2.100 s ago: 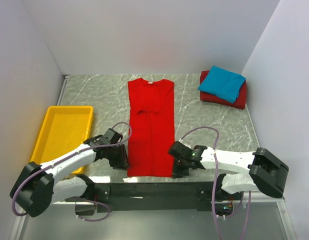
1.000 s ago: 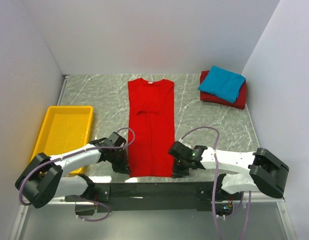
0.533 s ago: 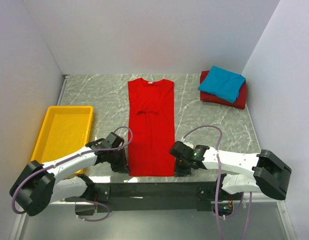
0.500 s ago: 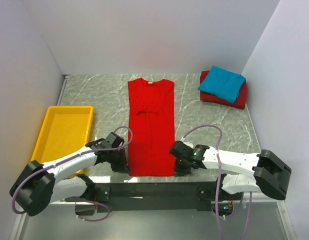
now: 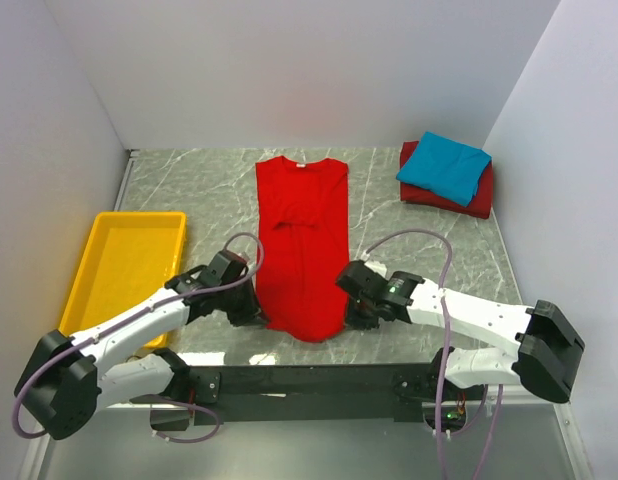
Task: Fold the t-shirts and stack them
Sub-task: Fold the tshirt
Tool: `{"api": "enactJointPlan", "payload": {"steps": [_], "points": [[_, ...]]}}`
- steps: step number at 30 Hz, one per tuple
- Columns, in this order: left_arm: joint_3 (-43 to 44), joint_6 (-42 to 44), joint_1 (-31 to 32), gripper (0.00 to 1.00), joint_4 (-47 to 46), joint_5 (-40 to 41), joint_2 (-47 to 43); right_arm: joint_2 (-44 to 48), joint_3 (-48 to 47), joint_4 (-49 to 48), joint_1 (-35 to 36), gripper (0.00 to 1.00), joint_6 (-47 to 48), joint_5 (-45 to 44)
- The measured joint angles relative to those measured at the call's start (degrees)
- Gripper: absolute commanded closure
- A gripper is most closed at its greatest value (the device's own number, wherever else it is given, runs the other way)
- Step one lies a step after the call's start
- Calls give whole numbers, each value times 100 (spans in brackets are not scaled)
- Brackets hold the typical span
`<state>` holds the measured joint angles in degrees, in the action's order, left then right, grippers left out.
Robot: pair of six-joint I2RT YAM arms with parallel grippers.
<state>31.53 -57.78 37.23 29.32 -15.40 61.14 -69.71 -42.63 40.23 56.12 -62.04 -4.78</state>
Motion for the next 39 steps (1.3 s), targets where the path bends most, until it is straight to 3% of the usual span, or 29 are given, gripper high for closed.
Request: {"api": "enactJointPlan", "payload": {"steps": [11,21,30,39], "points": [[841,321,-107,100,-240,299,1036,-369,-601,7,-955,100,776,-66],[1596,809,-881,100,-525,251,2094,-1456,-1438,-79,-1794,100,1641,-59],[2776,1220,-1458,100,-726,111,3506,-2953,-2997,-72,-2470,100,2457,-20],[3794,1403,-1967,100,-730,68,4192,-4002,-4553,153,-2900,100,2931,81]]}}
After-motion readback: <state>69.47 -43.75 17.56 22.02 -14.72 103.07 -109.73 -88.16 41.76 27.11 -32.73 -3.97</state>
